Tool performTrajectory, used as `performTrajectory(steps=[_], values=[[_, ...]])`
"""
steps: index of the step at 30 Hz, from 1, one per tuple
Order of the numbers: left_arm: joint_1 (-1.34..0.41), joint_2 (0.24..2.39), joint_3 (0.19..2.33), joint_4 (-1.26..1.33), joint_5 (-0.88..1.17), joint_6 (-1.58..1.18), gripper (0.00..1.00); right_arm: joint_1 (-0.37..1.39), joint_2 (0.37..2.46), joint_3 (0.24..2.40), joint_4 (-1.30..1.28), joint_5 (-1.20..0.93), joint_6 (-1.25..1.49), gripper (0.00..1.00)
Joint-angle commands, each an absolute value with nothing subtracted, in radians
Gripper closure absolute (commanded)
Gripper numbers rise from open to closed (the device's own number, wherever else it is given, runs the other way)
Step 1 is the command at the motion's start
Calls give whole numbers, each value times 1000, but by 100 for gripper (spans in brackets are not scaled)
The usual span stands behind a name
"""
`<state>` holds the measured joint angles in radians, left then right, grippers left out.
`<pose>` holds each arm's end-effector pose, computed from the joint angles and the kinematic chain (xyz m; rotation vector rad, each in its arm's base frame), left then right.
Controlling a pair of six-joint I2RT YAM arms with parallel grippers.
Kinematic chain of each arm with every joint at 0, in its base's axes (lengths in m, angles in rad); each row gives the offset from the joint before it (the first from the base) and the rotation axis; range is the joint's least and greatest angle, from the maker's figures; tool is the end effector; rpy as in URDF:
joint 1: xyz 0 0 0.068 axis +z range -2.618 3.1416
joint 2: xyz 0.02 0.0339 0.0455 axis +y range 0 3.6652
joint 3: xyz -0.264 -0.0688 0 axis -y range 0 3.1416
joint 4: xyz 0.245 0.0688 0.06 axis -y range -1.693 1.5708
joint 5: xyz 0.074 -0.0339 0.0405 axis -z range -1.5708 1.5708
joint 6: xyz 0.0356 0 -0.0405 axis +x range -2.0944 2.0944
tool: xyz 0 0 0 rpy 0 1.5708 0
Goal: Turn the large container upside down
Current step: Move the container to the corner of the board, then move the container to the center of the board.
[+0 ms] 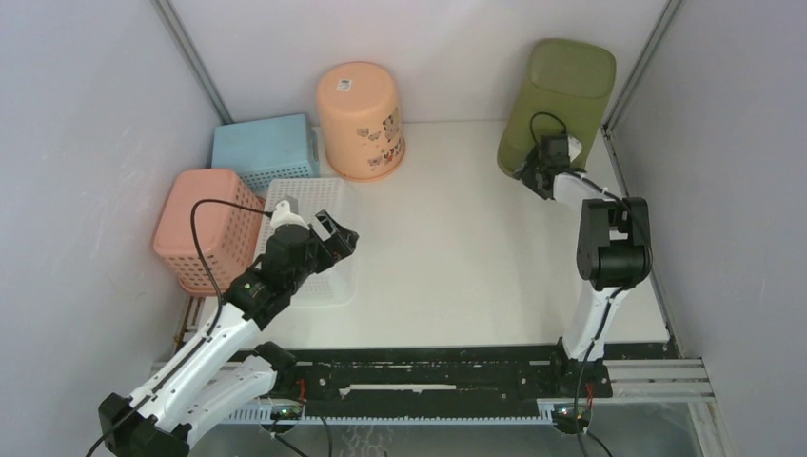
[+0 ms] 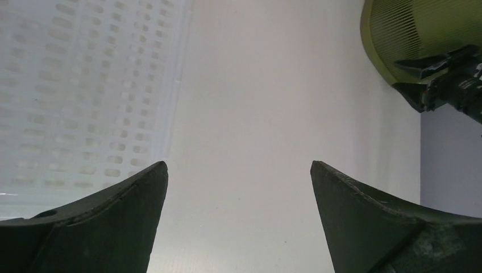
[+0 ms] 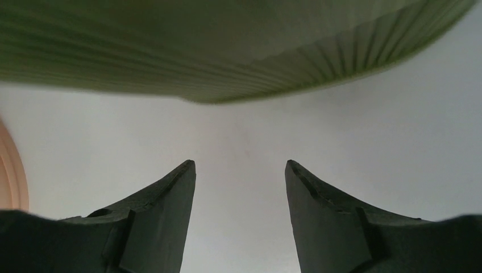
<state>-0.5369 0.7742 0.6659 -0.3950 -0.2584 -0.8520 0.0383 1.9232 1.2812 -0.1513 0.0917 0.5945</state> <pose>0.1561 -0.0823 0.2789 -0.4894 2.0513 -0.5853 0.4199 0.0128 0.1846 0.6930 2.2651 0.1986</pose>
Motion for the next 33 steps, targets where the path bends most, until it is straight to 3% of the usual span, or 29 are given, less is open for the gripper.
performTrajectory(steps=[1,8,17,24,33], values=[[-526,733,676,-428,-265,-815,0,-40,1915,1335,-214,109,613,32],[-496,688,698,-473,-273,-798,0,-64,1775,1259,-214,97,575,32],[-389,642,881,-658,-302,-707,0,490,1533,1237,-283,22,454,32],[-292,543,974,-762,-342,-648,0,784,1627,1288,-155,-92,571,32],[-269,515,982,-785,-333,-646,0,952,1895,1527,-194,55,580,32]])
